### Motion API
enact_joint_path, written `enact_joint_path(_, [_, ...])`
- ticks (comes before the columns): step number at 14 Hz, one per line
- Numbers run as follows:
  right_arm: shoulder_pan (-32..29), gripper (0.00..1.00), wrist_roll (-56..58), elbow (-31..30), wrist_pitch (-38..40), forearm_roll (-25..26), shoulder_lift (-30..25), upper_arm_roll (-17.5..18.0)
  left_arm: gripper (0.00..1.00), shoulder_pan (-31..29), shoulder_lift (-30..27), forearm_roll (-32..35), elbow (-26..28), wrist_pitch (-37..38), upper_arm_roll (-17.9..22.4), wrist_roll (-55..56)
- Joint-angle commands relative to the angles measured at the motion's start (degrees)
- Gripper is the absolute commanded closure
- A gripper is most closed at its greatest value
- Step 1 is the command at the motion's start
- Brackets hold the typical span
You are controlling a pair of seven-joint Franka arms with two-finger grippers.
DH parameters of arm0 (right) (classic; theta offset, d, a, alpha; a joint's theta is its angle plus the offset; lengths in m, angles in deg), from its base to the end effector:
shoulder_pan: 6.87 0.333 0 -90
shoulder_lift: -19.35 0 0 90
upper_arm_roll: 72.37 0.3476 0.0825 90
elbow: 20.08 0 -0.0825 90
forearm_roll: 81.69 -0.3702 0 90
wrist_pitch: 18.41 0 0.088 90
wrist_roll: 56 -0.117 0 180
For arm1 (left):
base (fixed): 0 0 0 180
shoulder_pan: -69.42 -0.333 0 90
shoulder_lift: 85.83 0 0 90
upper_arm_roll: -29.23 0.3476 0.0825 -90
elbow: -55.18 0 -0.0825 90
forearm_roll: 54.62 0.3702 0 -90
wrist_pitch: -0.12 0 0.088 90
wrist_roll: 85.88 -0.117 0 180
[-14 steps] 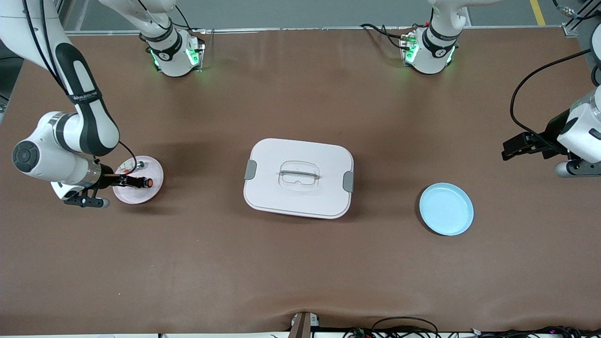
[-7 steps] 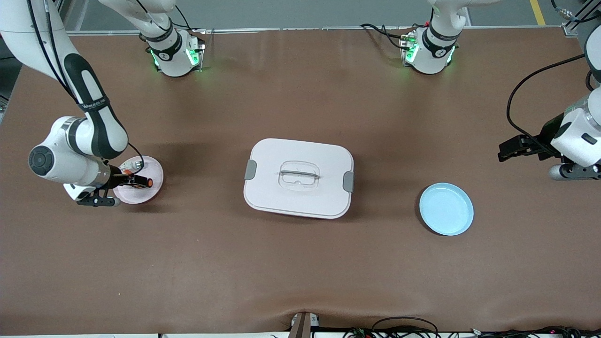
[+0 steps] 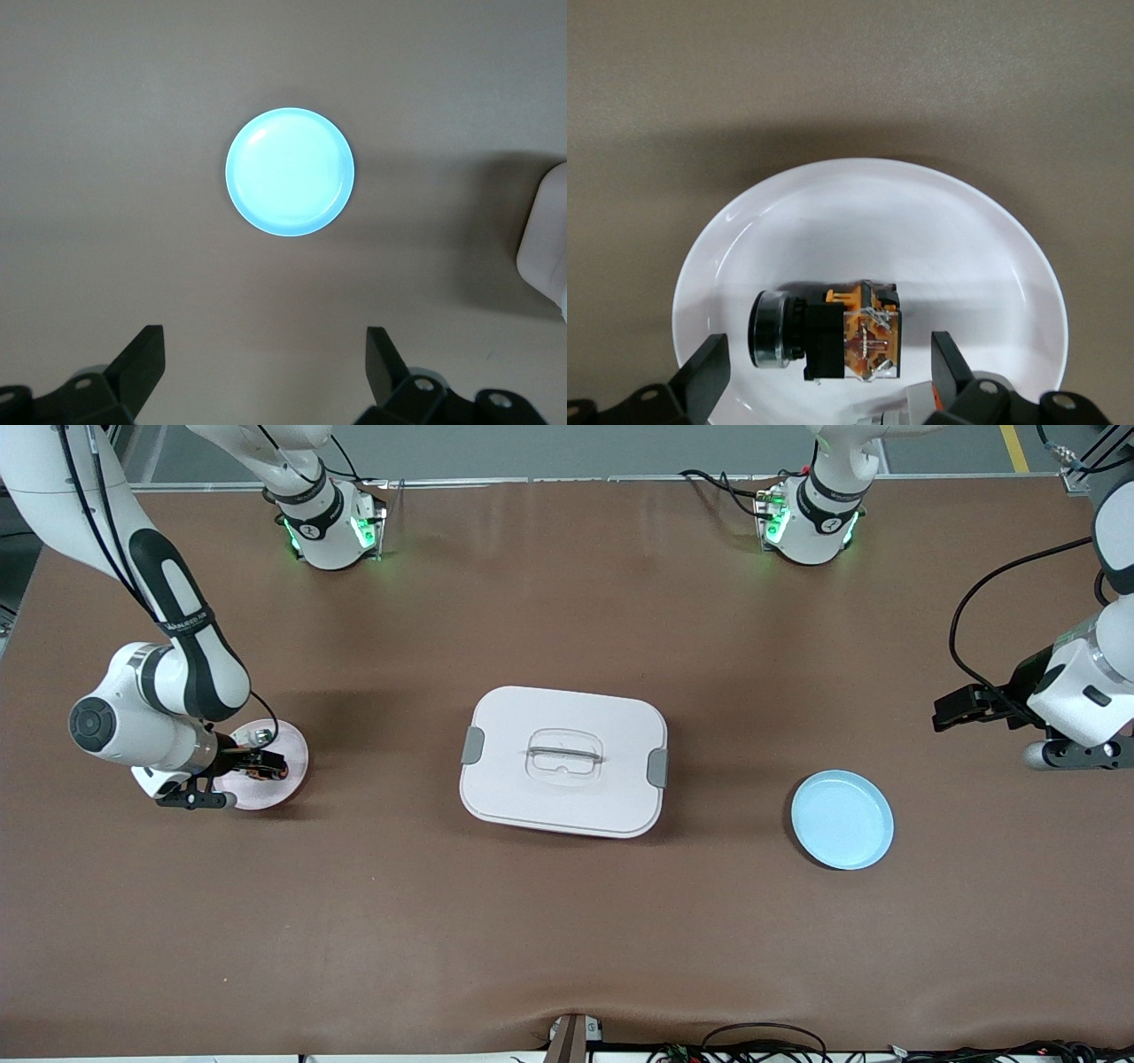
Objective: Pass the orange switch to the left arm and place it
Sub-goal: 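Close the right gripper on the black-orange switch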
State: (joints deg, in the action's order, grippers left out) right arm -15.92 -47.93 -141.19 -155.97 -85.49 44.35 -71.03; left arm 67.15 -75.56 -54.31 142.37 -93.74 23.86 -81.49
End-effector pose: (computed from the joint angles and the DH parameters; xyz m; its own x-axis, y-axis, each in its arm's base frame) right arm 0.5612 -0.0752 0.2232 0.9890 -0.0422 -0.1419 -0.0522 -0.9964 -0.0674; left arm 0.6006 -0.0270 0.5722 0.9978 0.0227 -0.0627 0.0232 -0.9997 0.0065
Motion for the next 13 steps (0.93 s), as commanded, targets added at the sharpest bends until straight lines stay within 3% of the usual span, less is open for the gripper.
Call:
enact_joint_path(1, [-0.1,0.0,1.0,-1.6,-2.8,-1.1,0.3,0.2,0.0,0.0,1.1,-0.7,-0.3,-0.5,-0.1,-1.1])
enact_joint_path(9, [0.1,0.0,0.9,-1.2,-4.0,-2.3,2.0,0.2,0.0,0.6,1.8,-1.5,-0.5,-3.1,-0.3,-0.5])
enact_joint_path(10, [0.1,0.07,1.0,-1.2,-3.9,-2.3,2.0,0.2,0.0,0.6,1.8,-2.3,-0.5,-3.9,-0.3,-0.4])
enact_joint_path(12, [0.3,0.79,0.8,-1.2,-3.2,-2.3,1.9,0.2,0.0,0.8,1.8,-4.9,-0.8,-4.2,-0.3,0.0])
enact_joint_path(13, [0.4,1.0,0.5,-1.1,-3.2,-2.4,1.8,0.2,0.0,1.3,1.8,-6.7,-0.9,-4.2,-0.3,0.0])
